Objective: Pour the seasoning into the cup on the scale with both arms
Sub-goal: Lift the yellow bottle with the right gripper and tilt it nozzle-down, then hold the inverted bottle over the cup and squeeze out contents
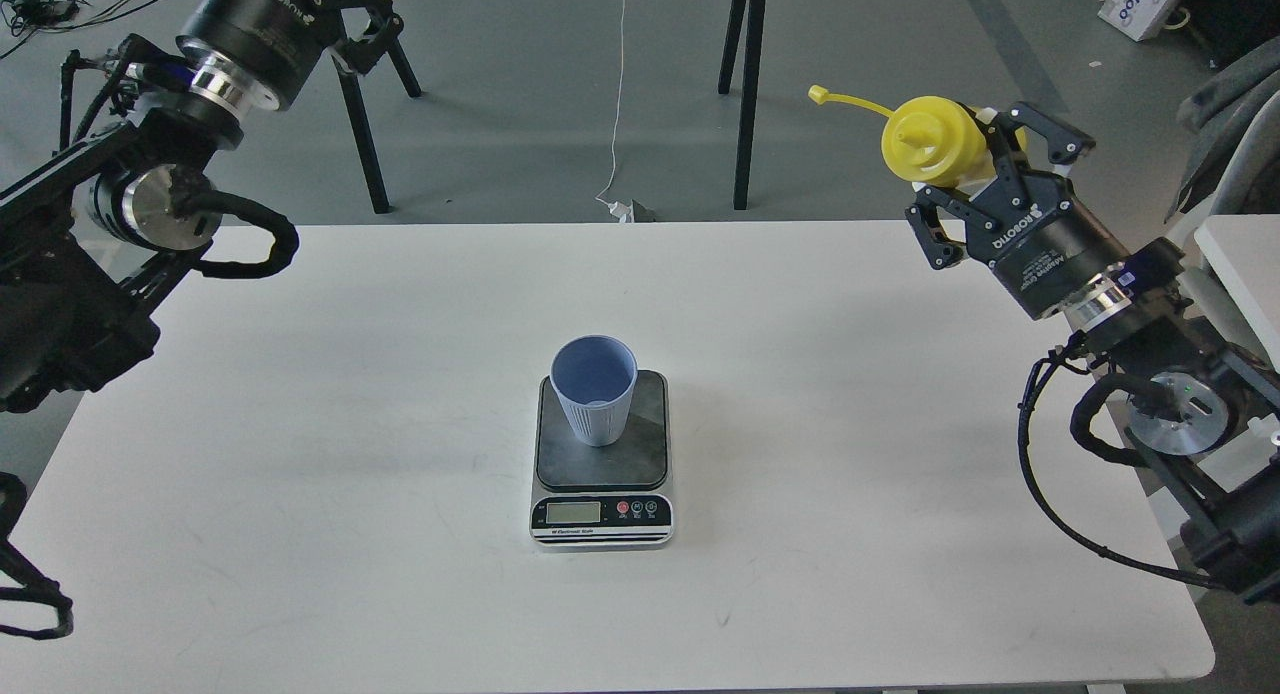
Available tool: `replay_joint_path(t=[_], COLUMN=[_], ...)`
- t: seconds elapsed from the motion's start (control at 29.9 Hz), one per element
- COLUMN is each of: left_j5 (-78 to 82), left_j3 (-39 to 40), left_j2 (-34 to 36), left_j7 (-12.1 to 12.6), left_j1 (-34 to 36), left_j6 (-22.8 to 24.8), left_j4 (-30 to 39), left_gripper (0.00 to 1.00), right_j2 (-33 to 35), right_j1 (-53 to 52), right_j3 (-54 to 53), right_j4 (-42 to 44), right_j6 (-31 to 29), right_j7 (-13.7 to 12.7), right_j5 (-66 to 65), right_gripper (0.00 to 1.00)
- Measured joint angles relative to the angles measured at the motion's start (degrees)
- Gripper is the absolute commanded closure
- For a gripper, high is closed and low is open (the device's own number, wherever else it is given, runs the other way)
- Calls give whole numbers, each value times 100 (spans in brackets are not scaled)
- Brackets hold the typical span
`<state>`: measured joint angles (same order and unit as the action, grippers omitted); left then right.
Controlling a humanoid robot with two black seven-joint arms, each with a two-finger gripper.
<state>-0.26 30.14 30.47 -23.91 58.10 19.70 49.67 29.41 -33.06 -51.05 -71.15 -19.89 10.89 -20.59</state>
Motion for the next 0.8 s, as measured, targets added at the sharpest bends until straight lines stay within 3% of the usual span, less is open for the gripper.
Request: replay_joint_path(t=[0.27, 0.8], left_j5=[19, 8], left_j3=[-13, -44], left_j2=[26, -22], left_j7=[71, 90], left_j1=[13, -25], left_j6=[-47, -283], left_j4=[-63, -87], left_gripper=[0, 0], right_j2=[-86, -1311], right_j1=[-1825, -3323], right_j3=[2364, 4502], right_j4=[156, 1052], right_j6=[779, 1760], right_j7=[-10, 106], right_j5=[-1211, -3173], right_gripper=[75, 80])
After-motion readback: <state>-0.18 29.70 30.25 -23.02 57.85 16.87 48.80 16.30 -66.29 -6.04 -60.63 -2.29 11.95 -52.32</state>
